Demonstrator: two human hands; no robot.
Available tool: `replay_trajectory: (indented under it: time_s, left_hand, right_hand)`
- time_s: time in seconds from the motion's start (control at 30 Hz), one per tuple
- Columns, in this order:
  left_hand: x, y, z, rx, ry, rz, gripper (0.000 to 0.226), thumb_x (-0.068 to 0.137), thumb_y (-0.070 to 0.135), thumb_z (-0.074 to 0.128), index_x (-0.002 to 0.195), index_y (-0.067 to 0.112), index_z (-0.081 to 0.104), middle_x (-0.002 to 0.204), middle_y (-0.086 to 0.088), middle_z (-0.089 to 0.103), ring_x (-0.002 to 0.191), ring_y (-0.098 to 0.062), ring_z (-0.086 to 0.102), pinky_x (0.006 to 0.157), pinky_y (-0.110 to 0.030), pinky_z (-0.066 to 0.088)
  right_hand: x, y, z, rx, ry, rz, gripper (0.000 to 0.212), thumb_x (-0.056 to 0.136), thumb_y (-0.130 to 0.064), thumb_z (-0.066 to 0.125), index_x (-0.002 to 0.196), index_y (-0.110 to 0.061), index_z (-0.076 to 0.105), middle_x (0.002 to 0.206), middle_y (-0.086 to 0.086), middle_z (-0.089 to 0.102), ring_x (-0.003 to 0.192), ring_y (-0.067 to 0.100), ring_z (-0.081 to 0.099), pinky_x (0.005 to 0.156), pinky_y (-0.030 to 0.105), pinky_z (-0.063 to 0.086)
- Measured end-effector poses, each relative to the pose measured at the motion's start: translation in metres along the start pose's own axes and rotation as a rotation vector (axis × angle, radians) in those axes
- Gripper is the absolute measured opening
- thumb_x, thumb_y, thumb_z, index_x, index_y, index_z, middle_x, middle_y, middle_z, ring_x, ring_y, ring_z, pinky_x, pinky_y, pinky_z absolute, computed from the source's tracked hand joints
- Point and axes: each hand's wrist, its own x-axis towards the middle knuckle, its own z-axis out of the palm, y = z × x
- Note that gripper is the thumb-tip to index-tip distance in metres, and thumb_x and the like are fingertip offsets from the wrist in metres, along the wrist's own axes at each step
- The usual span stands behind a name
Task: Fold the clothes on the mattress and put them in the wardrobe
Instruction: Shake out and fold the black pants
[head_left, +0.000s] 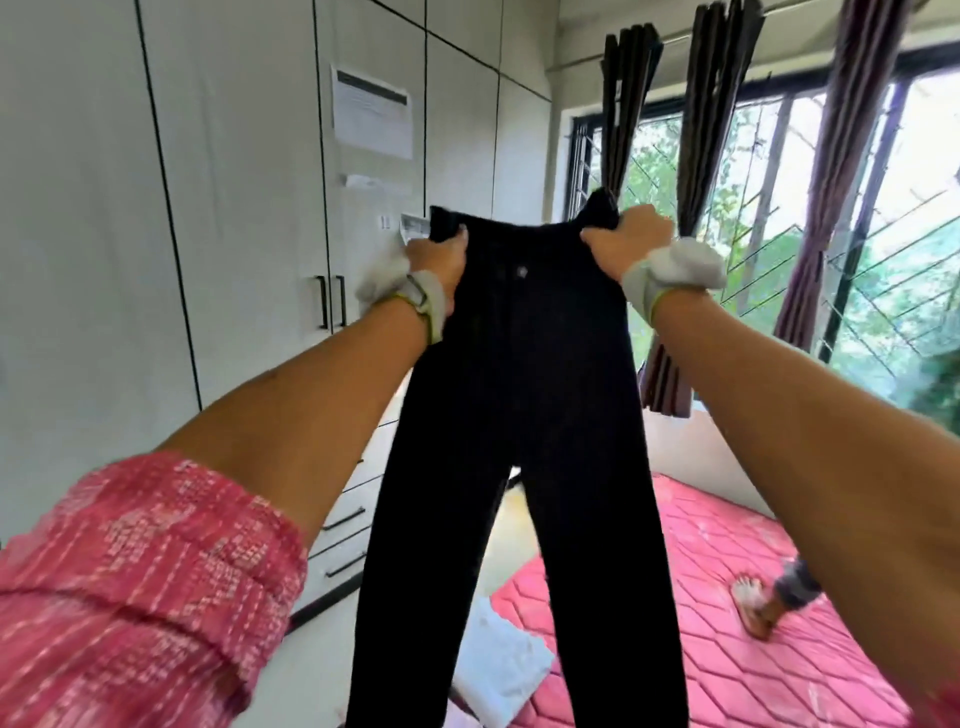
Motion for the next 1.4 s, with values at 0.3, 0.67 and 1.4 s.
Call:
replay_trajectory:
  time_s: [0.3, 0.67, 1.4]
  left_hand:
    - [-0.007, 0.015, 0.044, -0.338, -0.341, -0.133, 0.038, 0.076, 0.023, 0.065, 0.104, -0.002, 0.065, 0.099, -0.024, 0.069, 0.087, -0.037, 0.069, 0.078, -0.050, 0.057]
    - [-0.016, 0.016, 0.019, -0.337, -0.659, -0.168, 0.027, 0.080, 0.031, 0.065, 0.097, 0.013, 0.056, 0.095, -0.009, 0.048, 0.090, -0.024, 0.050, 0.094, -0.035, 0.038]
    - [-0.016, 0.023, -0.004, -0.199, -0.709, -0.107, 0.047, 0.100, 0.048, 0.031, 0.094, 0.010, 0.059, 0.092, -0.010, 0.058, 0.087, -0.024, 0.063, 0.085, -0.034, 0.051]
  right_hand:
    - [-0.012, -0.054, 0.027, 0.199, -0.070, -0.344, 0.036, 0.088, -0.052, 0.051, 0.092, -0.016, 0.056, 0.093, 0.007, 0.062, 0.086, 0.025, 0.059, 0.073, 0.030, 0.042]
    - [0.005, -0.026, 0.015, -0.082, 0.102, -0.786, 0.073, 0.082, -0.071, 0.039, 0.137, -0.024, 0.043, 0.139, 0.003, 0.035, 0.126, 0.026, 0.032, 0.101, 0.038, 0.024]
    - [0.010, -0.035, 0.018, -0.274, 0.102, -0.928, 0.084, 0.077, -0.081, 0.036, 0.093, -0.005, 0.066, 0.110, 0.009, 0.054, 0.102, 0.028, 0.050, 0.080, 0.039, 0.041]
